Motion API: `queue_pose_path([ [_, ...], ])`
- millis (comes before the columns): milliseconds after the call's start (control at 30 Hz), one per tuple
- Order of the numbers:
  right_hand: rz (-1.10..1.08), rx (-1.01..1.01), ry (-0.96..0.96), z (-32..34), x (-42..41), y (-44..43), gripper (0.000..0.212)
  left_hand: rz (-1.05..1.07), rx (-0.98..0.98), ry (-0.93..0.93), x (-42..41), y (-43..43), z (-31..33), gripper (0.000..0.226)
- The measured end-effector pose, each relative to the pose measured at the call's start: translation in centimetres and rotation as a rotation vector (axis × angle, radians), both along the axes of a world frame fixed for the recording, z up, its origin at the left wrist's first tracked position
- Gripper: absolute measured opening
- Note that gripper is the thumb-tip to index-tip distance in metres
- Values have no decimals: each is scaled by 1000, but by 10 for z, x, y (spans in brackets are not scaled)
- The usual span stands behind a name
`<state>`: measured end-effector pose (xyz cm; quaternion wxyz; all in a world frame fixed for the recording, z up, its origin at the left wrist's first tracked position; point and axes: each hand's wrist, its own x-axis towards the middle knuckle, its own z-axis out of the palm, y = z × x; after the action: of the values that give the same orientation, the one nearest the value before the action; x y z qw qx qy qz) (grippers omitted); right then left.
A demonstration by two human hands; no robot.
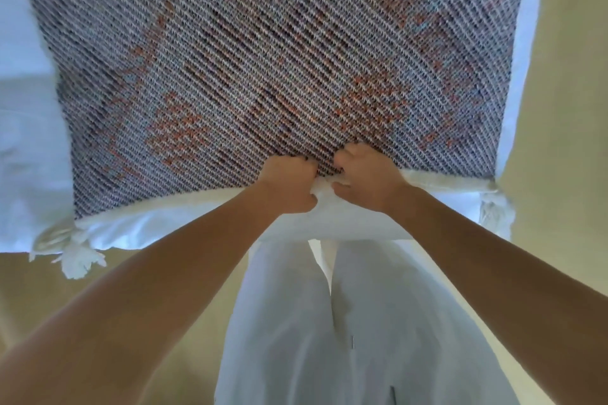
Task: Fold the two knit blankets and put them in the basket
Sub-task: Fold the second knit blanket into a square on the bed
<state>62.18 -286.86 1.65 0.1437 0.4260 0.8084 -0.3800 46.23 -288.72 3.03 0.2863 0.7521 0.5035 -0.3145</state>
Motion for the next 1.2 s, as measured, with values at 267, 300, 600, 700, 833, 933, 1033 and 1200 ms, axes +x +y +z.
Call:
queue_pose_path([
  [267, -13, 201, -186, -5, 55, -2, 40, -116, 114, -85, 67, 21, -12, 34],
  [300, -13, 189, -173, -4, 54, 2, 35, -154, 121, -87, 68, 22, -13, 33],
  [600, -137, -186, -77, 1, 76, -2, 30, -188, -95, -118, 75, 16, -9, 45],
  [700, -663, -1, 63, 5, 90, 22, 25, 21, -160, -197, 95, 32, -6, 34],
  [833, -1094, 69, -35, 0, 120, 71, 46, 237, -73, -328, 133, 63, -2, 20],
  [933, -1266, -113, -11, -4, 131, 106, 63, 293, -82, -317, 166, 84, 3, 25],
  [1033, -1354, -246, 132, 1, 138, 131, 24, 429, -123, -303, 189, 95, 1, 37],
  [1200, -1435, -723, 375, 32, 118, 144, 24, 1032, -180, -445, 194, 97, 2, 94],
])
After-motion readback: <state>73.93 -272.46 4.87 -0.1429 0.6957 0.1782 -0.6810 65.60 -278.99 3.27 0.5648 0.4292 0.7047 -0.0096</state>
